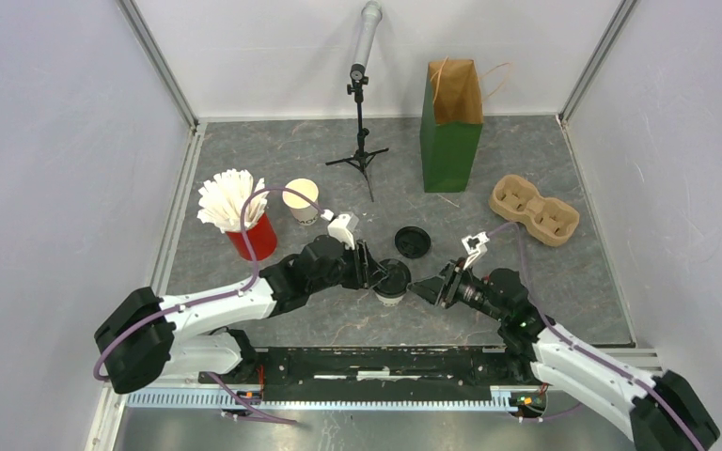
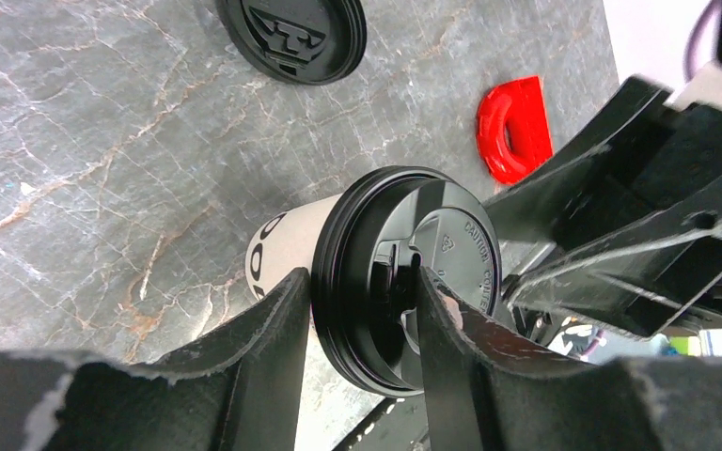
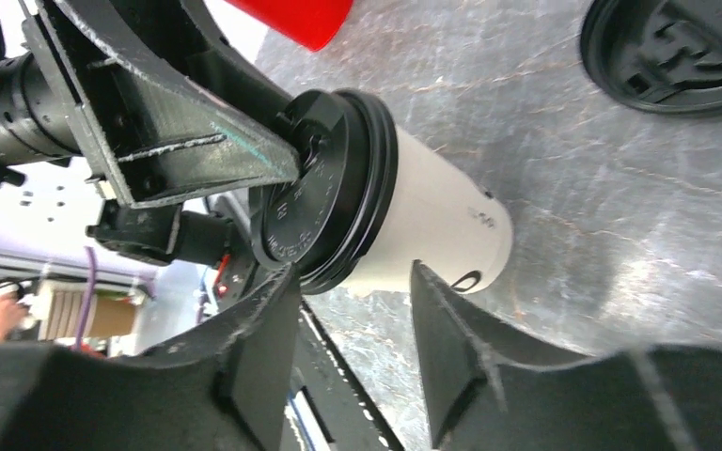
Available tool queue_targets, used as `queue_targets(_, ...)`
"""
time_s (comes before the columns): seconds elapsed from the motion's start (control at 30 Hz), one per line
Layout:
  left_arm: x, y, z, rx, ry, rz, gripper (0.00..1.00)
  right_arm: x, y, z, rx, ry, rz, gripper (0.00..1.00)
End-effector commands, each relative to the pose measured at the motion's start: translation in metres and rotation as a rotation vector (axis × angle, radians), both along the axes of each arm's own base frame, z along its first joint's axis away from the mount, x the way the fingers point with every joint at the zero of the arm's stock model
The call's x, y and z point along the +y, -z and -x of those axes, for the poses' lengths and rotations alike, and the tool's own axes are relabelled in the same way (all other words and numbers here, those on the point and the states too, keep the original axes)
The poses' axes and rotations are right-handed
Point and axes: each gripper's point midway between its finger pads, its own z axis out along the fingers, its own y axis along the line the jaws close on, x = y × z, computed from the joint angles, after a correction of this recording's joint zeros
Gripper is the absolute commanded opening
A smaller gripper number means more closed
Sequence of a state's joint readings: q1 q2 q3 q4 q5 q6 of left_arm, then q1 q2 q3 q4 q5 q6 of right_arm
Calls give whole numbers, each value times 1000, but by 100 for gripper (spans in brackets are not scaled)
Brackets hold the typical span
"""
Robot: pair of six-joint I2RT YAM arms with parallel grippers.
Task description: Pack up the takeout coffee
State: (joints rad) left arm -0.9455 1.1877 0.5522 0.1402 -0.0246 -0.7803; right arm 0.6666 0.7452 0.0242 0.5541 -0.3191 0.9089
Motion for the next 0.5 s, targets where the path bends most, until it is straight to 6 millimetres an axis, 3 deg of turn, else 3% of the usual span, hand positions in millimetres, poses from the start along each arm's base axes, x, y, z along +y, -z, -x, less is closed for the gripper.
queue_targets(0.0,9,31,29,102,104,-124,50,-21,-14,-19,-83,100,188,57)
queue_targets(0.1,2,26,33,89,157,-101,50,-19,-41,-27,-147,100,209,58)
queue_targets(0.2,-2,23,33,79,181,-88,50,-8,-48,-25,-155,40,191,53)
queue_targets(0.47,-7,27,36,93,205,-88,50,0,-21,-12,-110,-45,186,53)
